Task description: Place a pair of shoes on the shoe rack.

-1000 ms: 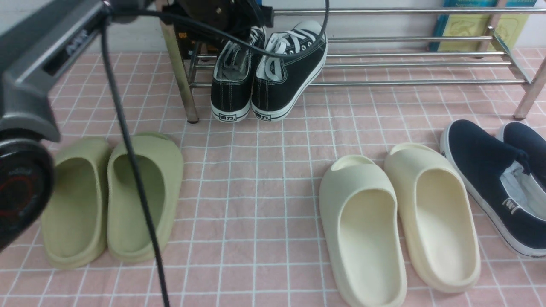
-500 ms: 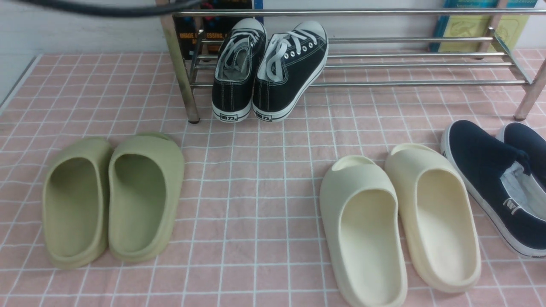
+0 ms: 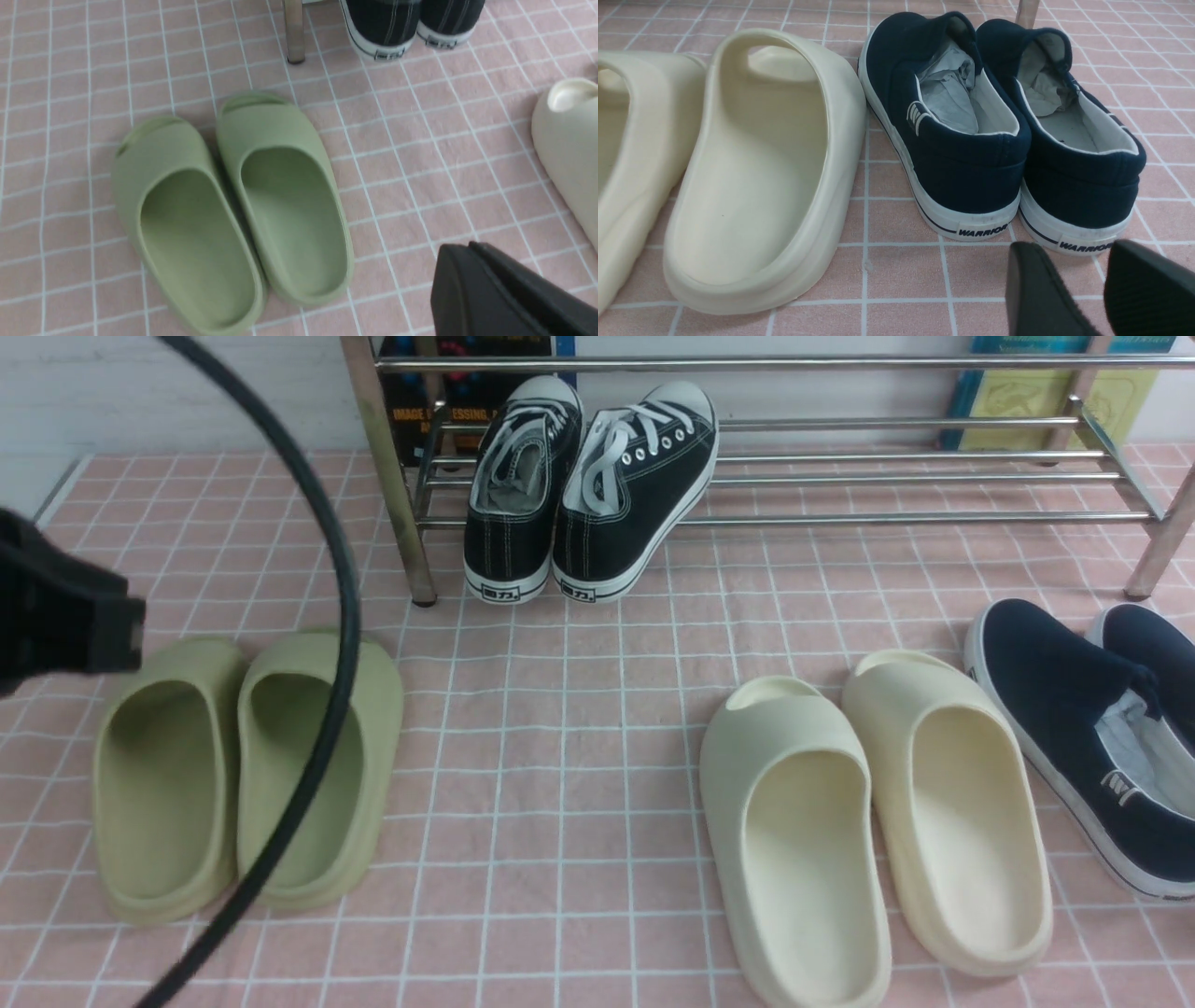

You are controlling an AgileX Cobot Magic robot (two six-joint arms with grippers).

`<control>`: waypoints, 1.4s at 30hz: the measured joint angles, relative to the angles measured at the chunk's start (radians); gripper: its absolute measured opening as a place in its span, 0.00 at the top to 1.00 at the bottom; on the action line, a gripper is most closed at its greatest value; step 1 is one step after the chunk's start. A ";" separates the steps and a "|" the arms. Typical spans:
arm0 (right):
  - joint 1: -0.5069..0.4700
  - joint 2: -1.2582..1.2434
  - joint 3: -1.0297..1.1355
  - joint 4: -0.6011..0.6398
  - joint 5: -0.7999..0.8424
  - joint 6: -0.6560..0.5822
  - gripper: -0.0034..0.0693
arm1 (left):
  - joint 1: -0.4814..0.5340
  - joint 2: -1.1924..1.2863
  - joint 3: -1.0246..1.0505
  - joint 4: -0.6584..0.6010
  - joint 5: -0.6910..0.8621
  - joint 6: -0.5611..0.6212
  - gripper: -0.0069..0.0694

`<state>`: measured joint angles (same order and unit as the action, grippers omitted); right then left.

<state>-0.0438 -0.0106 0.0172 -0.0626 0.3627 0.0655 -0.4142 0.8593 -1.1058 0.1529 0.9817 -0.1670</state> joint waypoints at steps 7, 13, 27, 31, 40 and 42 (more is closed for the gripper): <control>0.000 0.000 0.000 0.000 0.000 0.000 0.62 | 0.000 -0.083 0.030 0.045 0.184 0.000 0.90; 0.000 0.000 0.000 0.000 0.000 0.000 0.62 | 0.000 -0.104 0.054 0.057 0.248 0.019 0.90; 0.000 0.000 0.000 0.000 0.000 0.000 0.62 | 0.094 -0.591 0.738 0.209 -0.588 -0.082 0.89; 0.000 0.000 0.000 0.000 0.000 0.000 0.62 | 0.235 -0.731 0.858 0.105 -0.654 -0.077 0.89; 0.000 0.000 0.000 0.000 0.000 0.000 0.62 | 0.507 -0.871 1.082 -0.023 -0.689 0.065 0.89; 0.000 0.000 0.000 0.000 0.000 0.000 0.62 | 0.507 -0.871 1.114 -0.010 -0.709 0.062 0.89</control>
<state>-0.0438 -0.0106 0.0172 -0.0626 0.3627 0.0655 0.0928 -0.0113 0.0081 0.1425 0.2724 -0.1050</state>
